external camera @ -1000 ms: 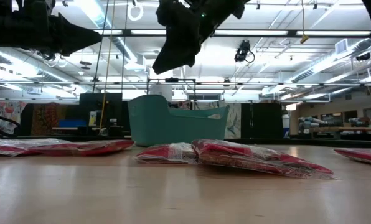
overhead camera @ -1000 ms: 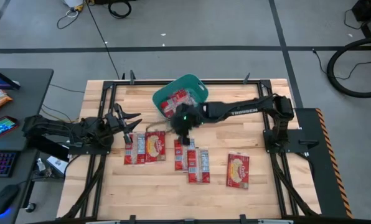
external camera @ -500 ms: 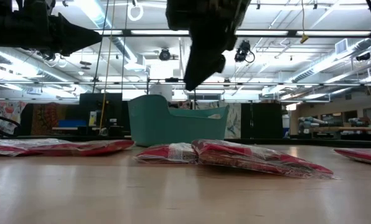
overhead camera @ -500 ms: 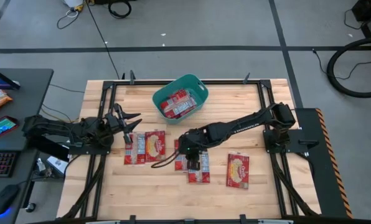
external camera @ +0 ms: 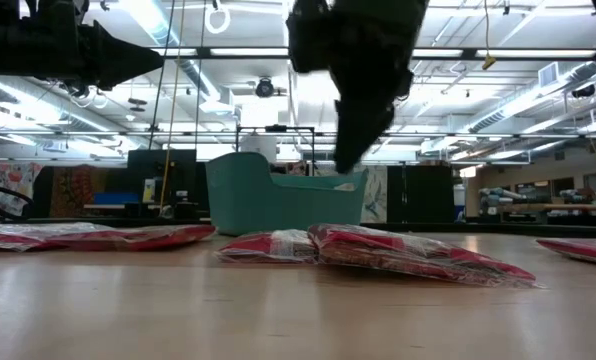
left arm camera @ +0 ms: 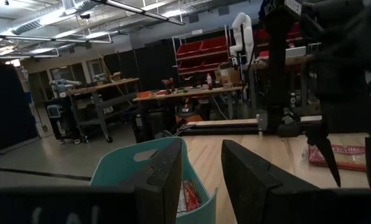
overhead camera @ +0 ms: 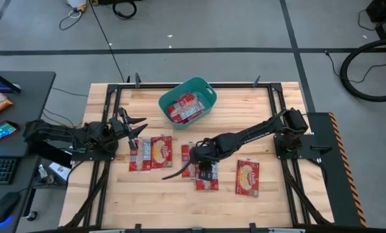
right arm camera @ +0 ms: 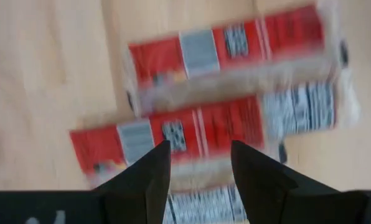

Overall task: Sort popcorn bags into baskets
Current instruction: Put the popcorn bag into the blue bin

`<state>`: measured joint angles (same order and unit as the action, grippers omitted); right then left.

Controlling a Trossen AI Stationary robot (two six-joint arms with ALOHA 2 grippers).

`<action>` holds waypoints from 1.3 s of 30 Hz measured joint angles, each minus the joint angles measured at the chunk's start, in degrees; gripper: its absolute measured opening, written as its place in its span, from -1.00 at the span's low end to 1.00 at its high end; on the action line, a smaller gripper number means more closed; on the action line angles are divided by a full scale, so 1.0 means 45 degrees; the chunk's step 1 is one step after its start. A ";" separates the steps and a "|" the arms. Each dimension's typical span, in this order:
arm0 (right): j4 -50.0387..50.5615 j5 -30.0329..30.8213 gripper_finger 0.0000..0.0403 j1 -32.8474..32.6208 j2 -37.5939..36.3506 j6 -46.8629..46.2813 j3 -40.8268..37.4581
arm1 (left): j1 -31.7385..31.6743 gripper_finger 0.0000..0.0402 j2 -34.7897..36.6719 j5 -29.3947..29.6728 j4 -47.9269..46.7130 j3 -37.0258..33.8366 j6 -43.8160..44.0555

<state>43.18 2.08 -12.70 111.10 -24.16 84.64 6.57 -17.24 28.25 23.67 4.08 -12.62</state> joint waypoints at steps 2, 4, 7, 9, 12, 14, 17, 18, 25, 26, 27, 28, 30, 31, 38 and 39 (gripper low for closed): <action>0.0674 -0.0204 -0.15 -0.0087 0.0142 -0.0224 -0.0127 | -0.0005 -0.41 -0.0003 -0.0003 -0.0003 0.0003 0.0002; 0.0765 -0.0409 -0.15 -0.0188 0.0474 -0.0244 -0.0257 | 0.0000 -0.41 -0.0003 -0.0005 -0.0002 0.0003 0.0005; 0.0620 -0.0445 -0.15 -0.0413 0.0940 0.0240 -0.0478 | -0.0004 -0.41 -0.0029 0.0000 0.0030 0.0003 0.0053; 0.0567 -0.0364 -0.15 -0.0463 0.1275 0.0774 -0.0457 | -0.0005 -0.41 -0.0082 -0.0005 -0.0028 -0.0002 0.0078; 0.0949 0.0012 -0.15 -0.0394 0.1435 0.1369 -0.0472 | -0.0004 -0.41 -0.0178 -0.0005 -0.0018 -0.0002 0.0087; 0.1416 0.0550 -0.15 -0.0222 0.1413 0.1731 -0.0476 | -0.0005 -0.41 -0.0256 0.0000 0.0027 -0.0002 0.0087; 0.2274 0.2095 -0.15 0.0175 0.1420 0.2525 -0.0492 | 0.0000 -0.41 -0.0251 0.0000 0.0020 -0.0002 0.0092; 0.2411 0.2703 -0.15 0.0320 0.1433 0.2850 -0.0495 | -0.0003 -0.41 -0.0251 0.0000 0.0021 -0.0002 0.0097; 0.2710 0.4668 -0.16 0.1425 0.1469 0.3802 -0.0525 | -0.0001 -0.41 -0.0251 0.0000 0.0007 -0.0002 0.0078; 0.2743 0.4688 -0.17 0.1516 0.1462 0.3885 -0.0521 | 0.0000 -0.41 -0.0251 0.0000 0.0015 -0.0002 0.0078; 0.2820 0.4714 -0.18 0.1584 0.1446 0.3923 -0.0507 | -0.0003 -0.41 -0.0251 0.0000 0.0011 -0.0002 0.0075; 0.2872 0.4754 -0.18 0.1625 0.1432 0.3933 -0.0450 | -0.0004 -0.41 -0.0251 0.0000 0.0007 -0.0002 0.0068; 0.2976 0.4926 -0.20 0.1581 0.1366 0.3743 -0.0201 | 0.0000 -0.41 -0.0251 0.0000 0.0007 -0.0002 0.0050; 0.3049 0.4952 -0.20 0.1505 0.1313 0.3658 -0.0068 | 0.0000 -0.41 -0.0251 0.0000 0.0011 -0.0002 0.0005; 0.2587 0.4157 -0.20 0.0348 0.1209 0.3324 0.0296 | -0.0002 -0.41 -0.0251 0.0000 -0.0001 -0.0002 0.0024; 0.2431 0.3997 -0.18 0.0190 0.1250 0.3160 0.0223 | -0.0002 -0.41 -0.0251 0.0000 0.0010 -0.0002 0.0058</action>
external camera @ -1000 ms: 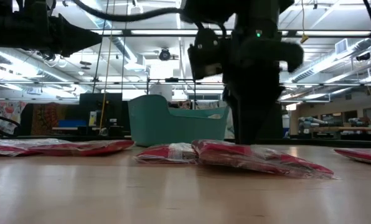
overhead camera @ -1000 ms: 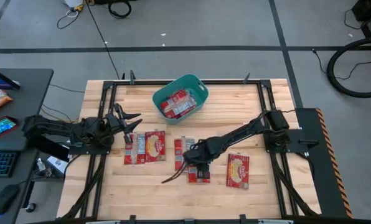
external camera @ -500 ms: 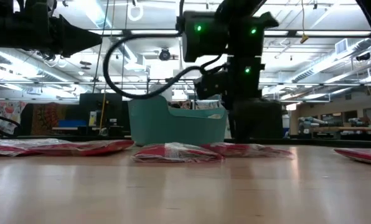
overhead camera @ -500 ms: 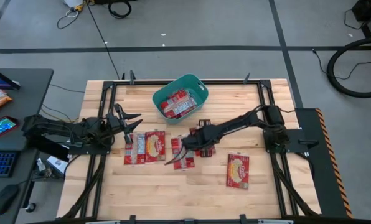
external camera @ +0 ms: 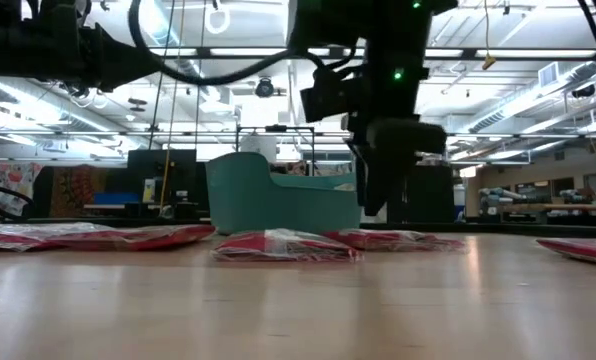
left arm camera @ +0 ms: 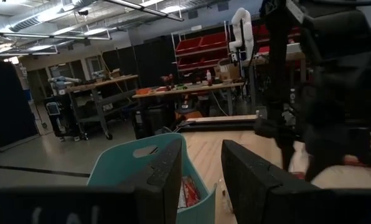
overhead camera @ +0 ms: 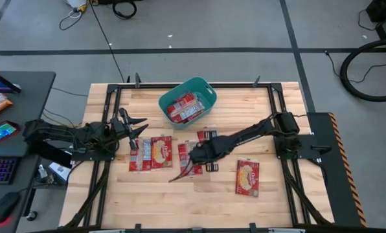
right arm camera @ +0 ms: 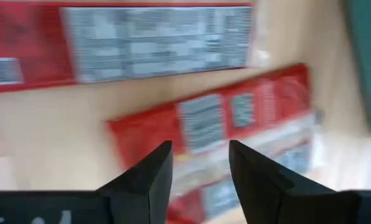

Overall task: Sort popcorn bags into baskets
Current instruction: Put the popcorn bag into the blue bin

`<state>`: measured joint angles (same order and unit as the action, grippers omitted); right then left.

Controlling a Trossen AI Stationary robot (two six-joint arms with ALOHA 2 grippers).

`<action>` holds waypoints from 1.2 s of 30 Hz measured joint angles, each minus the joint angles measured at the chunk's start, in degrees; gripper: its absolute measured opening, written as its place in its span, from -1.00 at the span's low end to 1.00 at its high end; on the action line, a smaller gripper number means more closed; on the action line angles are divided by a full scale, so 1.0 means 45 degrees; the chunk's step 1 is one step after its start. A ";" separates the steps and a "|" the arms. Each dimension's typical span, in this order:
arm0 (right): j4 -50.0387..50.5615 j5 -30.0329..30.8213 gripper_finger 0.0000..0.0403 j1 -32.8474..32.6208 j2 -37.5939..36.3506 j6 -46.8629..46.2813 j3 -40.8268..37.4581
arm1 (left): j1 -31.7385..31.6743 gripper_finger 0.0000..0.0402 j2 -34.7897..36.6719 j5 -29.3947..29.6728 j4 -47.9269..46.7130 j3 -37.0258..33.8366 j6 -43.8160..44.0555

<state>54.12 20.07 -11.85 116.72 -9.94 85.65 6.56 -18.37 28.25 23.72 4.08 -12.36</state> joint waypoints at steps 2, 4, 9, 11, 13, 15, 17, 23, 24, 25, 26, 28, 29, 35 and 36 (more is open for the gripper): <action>-0.0385 -0.0249 -0.13 -0.0269 0.0071 -0.0540 -0.0188 | 0.0002 -0.41 0.0000 0.0000 -0.0023 0.0000 0.0029; -0.0642 -0.0286 -0.06 -0.0485 0.0083 -0.1143 -0.0422 | -0.0001 -0.41 0.0000 0.0000 -0.0003 0.0000 0.0150; -0.0938 0.0456 0.15 -0.0958 0.0083 -0.1443 -0.0517 | -0.0003 -0.41 0.0000 0.0000 -0.0017 0.0000 0.0335; -0.1368 0.0780 0.22 -0.1081 0.0081 -0.1196 -0.0666 | -0.0003 -0.41 0.0000 0.0000 -0.0002 0.0000 0.0281; -0.1632 0.1000 0.27 -0.1133 0.0079 -0.1020 -0.0906 | 0.0001 -0.41 0.0000 0.0000 -0.0013 0.0000 0.0272; -0.2076 0.1016 0.31 -0.1133 0.0078 -0.0917 -0.1304 | -0.0002 -0.41 0.0000 0.0000 -0.0002 0.0000 0.0272; -0.2753 0.0999 0.33 -0.1124 0.0061 -0.0908 -0.1883 | -0.0002 -0.41 0.0000 0.0000 -0.0009 0.0000 0.0271; -0.3418 0.1308 0.26 -0.1153 -0.0038 -0.1138 -0.2658 | 0.0001 -0.41 0.0000 0.0000 -0.0013 0.0000 0.0277; -0.3432 0.1280 0.22 -0.1153 -0.0031 -0.1130 -0.2669 | 0.0001 -0.41 0.0000 0.0000 -0.0013 0.0000 0.0277; -0.3446 0.1251 0.17 -0.1153 -0.0024 -0.1093 -0.2676 | -0.0002 -0.41 0.0000 0.0000 -0.0010 0.0000 0.0269; -0.3465 0.1173 0.11 -0.1153 -0.0019 -0.1010 -0.2676 | -0.0003 -0.41 0.0000 0.0000 -0.0011 0.0000 0.0267; -0.3521 0.0914 -0.03 -0.1111 -0.0009 -0.0775 -0.2681 | -0.0003 -0.41 0.0000 0.0000 -0.0012 0.0000 0.0267; -0.3534 0.0849 -0.11 -0.1096 -0.0001 -0.0747 -0.2681 | -0.0001 -0.41 0.0000 0.0000 -0.0008 0.0000 0.0267; -0.3549 0.0576 -0.56 -0.1086 0.0026 -0.0844 -0.2710 | -0.0003 -0.41 0.0000 0.0000 -0.0013 0.0000 0.0277; -0.3561 0.0594 -0.63 -0.1105 0.0030 -0.0841 -0.2715 | -0.0003 -0.41 0.0000 0.0000 -0.0008 0.0000 0.0282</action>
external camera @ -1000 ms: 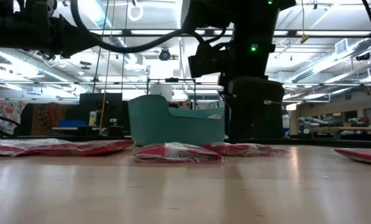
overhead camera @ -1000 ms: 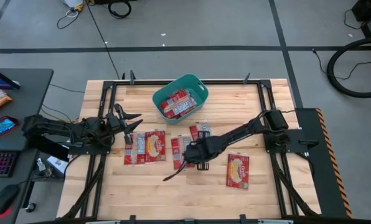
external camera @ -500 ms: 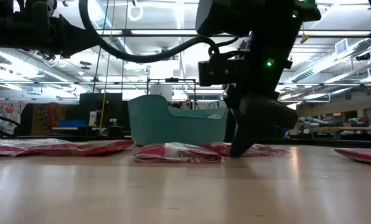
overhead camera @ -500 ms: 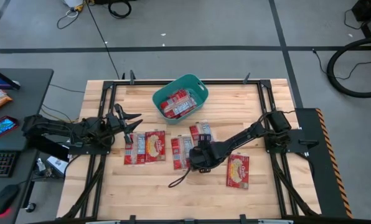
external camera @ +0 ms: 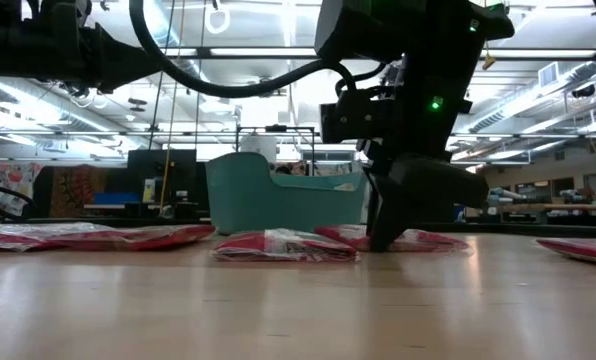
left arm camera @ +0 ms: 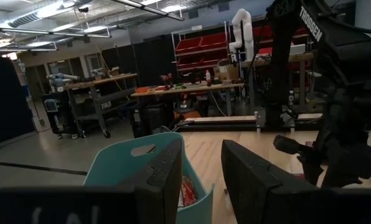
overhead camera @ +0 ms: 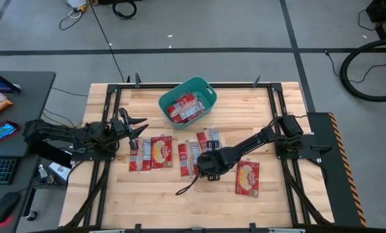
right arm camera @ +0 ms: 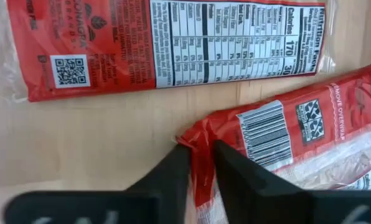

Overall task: Sort popcorn bags into baskets
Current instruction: Put the popcorn bag into the blue bin

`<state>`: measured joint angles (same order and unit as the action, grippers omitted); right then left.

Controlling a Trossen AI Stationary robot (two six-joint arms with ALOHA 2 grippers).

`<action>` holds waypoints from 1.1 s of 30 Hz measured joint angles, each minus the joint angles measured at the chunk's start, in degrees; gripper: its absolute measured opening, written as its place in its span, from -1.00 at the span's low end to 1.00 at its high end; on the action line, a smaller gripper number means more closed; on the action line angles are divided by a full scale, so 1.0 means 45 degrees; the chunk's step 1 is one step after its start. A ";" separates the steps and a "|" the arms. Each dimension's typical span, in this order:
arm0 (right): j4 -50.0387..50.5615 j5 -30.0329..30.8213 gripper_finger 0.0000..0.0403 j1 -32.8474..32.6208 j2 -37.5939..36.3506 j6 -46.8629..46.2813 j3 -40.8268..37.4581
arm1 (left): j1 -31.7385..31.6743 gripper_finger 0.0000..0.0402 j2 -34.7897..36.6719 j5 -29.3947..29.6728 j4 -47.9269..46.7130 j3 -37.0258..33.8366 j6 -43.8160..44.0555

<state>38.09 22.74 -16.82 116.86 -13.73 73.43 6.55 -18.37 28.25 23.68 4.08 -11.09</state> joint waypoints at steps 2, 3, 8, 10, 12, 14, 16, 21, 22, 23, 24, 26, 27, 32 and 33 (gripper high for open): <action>-0.0106 0.0005 -0.77 -0.0018 0.0000 -0.0007 -0.0018 | 0.0000 -0.41 0.0000 0.0000 -0.0005 0.0000 0.0053; -0.0128 -0.0002 -0.84 -0.0019 0.0008 -0.0007 0.0005 | 0.0005 -0.41 0.0000 0.0000 -0.0005 0.0000 0.0058; 0.0828 0.0212 -0.95 0.0087 0.0128 0.0764 0.0839 | 0.0001 -0.41 0.0000 0.0000 0.0000 0.0000 -0.0271; 0.1474 0.0422 -0.95 0.0198 0.0151 0.0992 0.1428 | 0.0005 -0.41 0.0000 0.0000 0.0000 0.0000 -0.0407; 0.2107 0.0555 -0.96 0.0320 0.0137 0.0948 0.2033 | 0.0000 -0.41 0.0000 0.0000 0.0000 0.0000 -0.0409; 0.2906 0.0602 -0.97 0.0403 0.0131 0.0616 0.2570 | 0.0005 -0.41 0.0000 0.0000 0.0000 0.0000 -0.0342; 0.3459 0.0614 -0.97 0.0450 0.0130 0.0209 0.3025 | 0.0004 -0.41 0.0000 0.0000 -0.0005 0.0000 -0.0242; 0.4698 0.0731 -0.98 0.0355 0.0104 -0.0556 0.4088 | 0.0002 -0.41 0.0000 0.0000 -0.0005 0.0000 0.0071; 0.4984 0.0832 -0.98 0.0325 0.0098 -0.0701 0.4292 | 0.0000 -0.41 0.0000 0.0000 -0.0007 0.0000 0.0083; 0.5352 0.0978 -0.98 0.0305 0.0092 -0.0860 0.4499 | 0.0002 -0.41 0.0000 0.0000 -0.0020 0.0000 0.0083; 0.5734 0.1104 -0.99 0.0285 0.0092 -0.0983 0.4702 | 0.0000 -0.41 0.0000 0.0000 -0.0048 0.0000 0.0074; 0.6354 0.1373 -0.99 0.0268 0.0079 -0.1146 0.5090 | 0.0003 -0.41 0.0000 0.0000 -0.0083 0.0000 -0.0035; 0.6551 0.1482 -0.99 0.0270 0.0073 -0.1203 0.5241 | 0.0005 -0.41 0.0000 0.0000 -0.0078 0.0000 -0.0073; 0.7232 0.1808 -0.99 0.0389 0.0058 -0.1293 0.5848 | 0.0000 -0.41 0.0000 0.0000 -0.0086 0.0000 -0.0041; 0.7363 0.1903 -0.99 0.0394 0.0058 -0.1366 0.5946 | 0.0000 -0.41 0.0000 -0.0007 -0.0112 0.0000 0.0059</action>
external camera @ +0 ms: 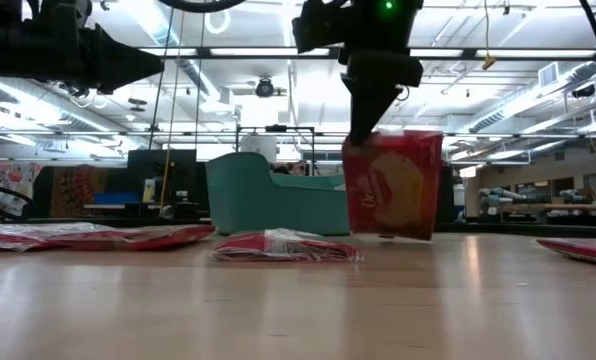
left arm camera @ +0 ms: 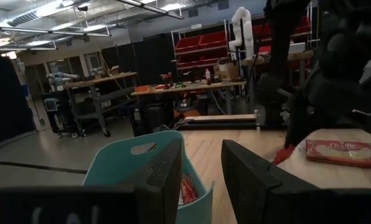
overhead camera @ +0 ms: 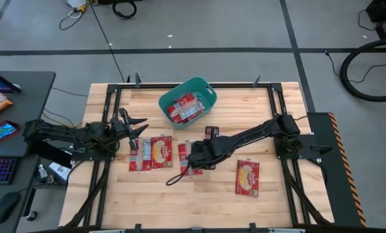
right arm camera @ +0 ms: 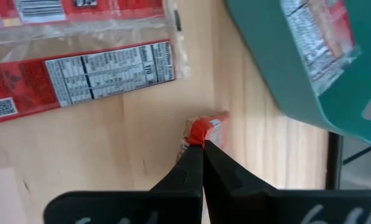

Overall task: Sort popcorn bags into baskets
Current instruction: Put the popcorn bag into the blue bin

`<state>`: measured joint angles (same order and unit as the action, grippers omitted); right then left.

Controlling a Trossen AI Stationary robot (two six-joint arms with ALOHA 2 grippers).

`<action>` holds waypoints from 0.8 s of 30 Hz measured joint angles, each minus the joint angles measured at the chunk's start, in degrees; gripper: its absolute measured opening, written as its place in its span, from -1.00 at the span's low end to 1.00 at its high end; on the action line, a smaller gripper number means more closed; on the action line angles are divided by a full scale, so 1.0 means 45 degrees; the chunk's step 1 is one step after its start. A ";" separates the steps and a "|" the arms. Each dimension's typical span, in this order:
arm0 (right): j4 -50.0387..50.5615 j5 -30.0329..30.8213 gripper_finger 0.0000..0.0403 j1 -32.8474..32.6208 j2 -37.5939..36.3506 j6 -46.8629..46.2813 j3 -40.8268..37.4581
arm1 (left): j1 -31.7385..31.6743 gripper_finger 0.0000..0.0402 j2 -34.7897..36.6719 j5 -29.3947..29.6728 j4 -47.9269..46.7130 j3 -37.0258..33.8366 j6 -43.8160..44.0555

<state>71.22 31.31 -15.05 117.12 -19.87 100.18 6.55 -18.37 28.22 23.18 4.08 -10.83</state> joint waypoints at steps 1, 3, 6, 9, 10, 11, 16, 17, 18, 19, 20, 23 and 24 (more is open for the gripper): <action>0.0152 0.0116 -0.99 -0.0005 0.0000 -0.0081 0.0103 | 0.0010 -0.41 0.0000 -0.0114 -0.0058 0.0000 0.0206; 0.0383 0.0238 -0.99 -0.0005 0.0000 -0.0225 0.0315 | 0.0011 -0.41 -0.0008 -0.0998 -0.0376 0.0003 0.0311; 0.0830 0.0454 -0.99 -0.0060 0.0000 -0.0449 0.0611 | 0.0023 -0.41 -0.0391 -0.2843 -0.0686 0.0004 0.0289; 0.1309 0.0730 -0.99 -0.0078 -0.0005 -0.0610 0.0907 | 0.0019 -0.41 -0.0996 -0.3507 -0.0223 0.0005 0.0335; 0.1528 0.0798 -1.00 -0.0080 -0.0005 -0.0640 0.1016 | 0.0019 -0.41 -0.1215 -0.3515 -0.0026 0.0005 0.0358; 0.1718 0.0884 -1.00 -0.0078 -0.0005 -0.0647 0.1123 | 0.0010 -0.41 -0.1428 -0.3510 0.0119 0.0005 0.0362; 0.2453 0.1170 -1.00 -0.0020 -0.0005 -0.0696 0.1812 | 0.0000 -0.41 -0.2336 -0.3470 0.0832 0.0005 0.0369; 0.2617 0.1174 -1.00 0.0014 -0.0005 -0.0696 0.1968 | 0.0000 -0.41 -0.2445 -0.3466 0.0962 0.0005 0.0378; 0.2789 0.1209 -1.00 0.0039 -0.0005 -0.0696 0.2130 | 0.0000 -0.41 -0.2566 -0.3465 0.1101 0.0005 0.0446; 0.3015 0.1303 -1.00 0.0056 -0.0005 -0.0696 0.2311 | 0.0000 -0.41 -0.2667 -0.3465 0.1193 0.0005 0.0535; 0.3303 0.1447 -1.00 0.0072 -0.0005 -0.0694 0.2512 | 0.0000 -0.41 -0.2756 -0.3465 0.1249 0.0005 0.0565; 0.3999 0.1939 -1.00 0.0201 -0.0005 -0.0681 0.3236 | 0.0000 -0.41 -0.2897 -0.3462 0.1467 0.0005 0.0607; 0.4164 0.2104 -1.00 0.0269 -0.0005 -0.0659 0.3503 | 0.0000 -0.41 -0.2931 -0.3453 0.1502 0.0005 0.0607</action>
<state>89.96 40.78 -13.84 117.10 -22.84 115.95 6.55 -31.56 12.68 29.93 4.10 -8.10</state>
